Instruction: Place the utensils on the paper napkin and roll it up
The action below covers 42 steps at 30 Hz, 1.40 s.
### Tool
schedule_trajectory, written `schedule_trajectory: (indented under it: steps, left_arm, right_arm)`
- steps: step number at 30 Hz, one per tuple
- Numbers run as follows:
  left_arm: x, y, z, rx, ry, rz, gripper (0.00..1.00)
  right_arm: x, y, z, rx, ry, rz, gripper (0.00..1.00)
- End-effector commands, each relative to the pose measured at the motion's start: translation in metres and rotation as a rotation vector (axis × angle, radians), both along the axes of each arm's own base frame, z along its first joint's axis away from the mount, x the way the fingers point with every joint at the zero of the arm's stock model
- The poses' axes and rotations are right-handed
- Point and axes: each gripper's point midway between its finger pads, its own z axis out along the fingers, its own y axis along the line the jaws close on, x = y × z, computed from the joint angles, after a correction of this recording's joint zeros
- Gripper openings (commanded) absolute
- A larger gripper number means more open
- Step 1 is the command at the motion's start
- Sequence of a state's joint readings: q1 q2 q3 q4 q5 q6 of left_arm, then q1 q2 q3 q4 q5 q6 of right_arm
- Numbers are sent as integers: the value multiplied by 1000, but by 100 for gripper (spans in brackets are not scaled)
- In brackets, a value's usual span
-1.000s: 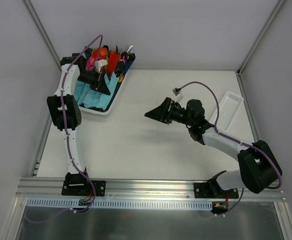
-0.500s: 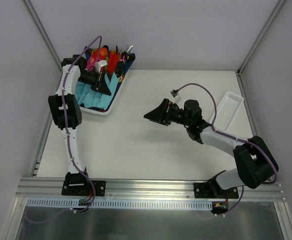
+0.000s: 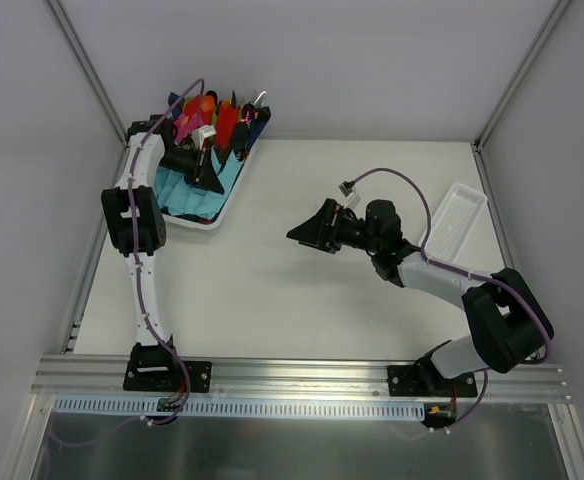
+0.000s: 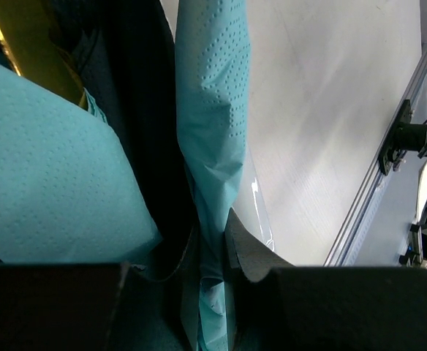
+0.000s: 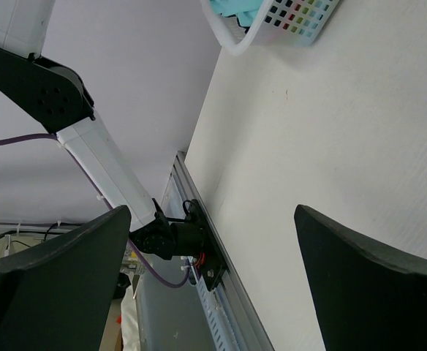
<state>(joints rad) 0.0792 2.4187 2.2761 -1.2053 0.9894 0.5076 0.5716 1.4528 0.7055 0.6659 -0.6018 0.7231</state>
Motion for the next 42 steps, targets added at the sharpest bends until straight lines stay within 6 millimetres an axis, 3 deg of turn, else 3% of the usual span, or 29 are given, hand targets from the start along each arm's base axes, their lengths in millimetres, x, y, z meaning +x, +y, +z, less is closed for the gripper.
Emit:
schedule_trajectory:
  steps: [1, 8, 12, 21, 29, 36, 40, 42]
  left_arm:
    - [13, -1, -4, 18, -47, -2, 0]
    - [23, 7, -23, 88, -14, 50, 0]
    - [26, 11, -22, 116, -27, 64, 9]
    - [26, 14, 10, 140, -104, 79, 38]
    - [27, 19, 43, 180, -186, 111, 52]
    - [39, 47, 63, 331, -271, 206, 72]
    - [43, 66, 87, 371, -329, 285, 84]
    - [41, 70, 114, 374, -397, 307, 95]
  right_arm:
    - [2, 5, 13, 31, -30, 23, 99]
    - [3, 4, 13, 31, -27, 25, 99]
    - [3, 4, 13, 32, -23, 24, 99]
    - [1, 4, 18, 41, -30, 28, 99]
    - [-2, 2, 24, 51, -44, 31, 99]
    - [-5, -2, 26, 47, -64, 24, 99]
    - [-6, -7, 23, 12, -77, 6, 99]
    - [-6, -13, 18, -42, -90, -8, 99]
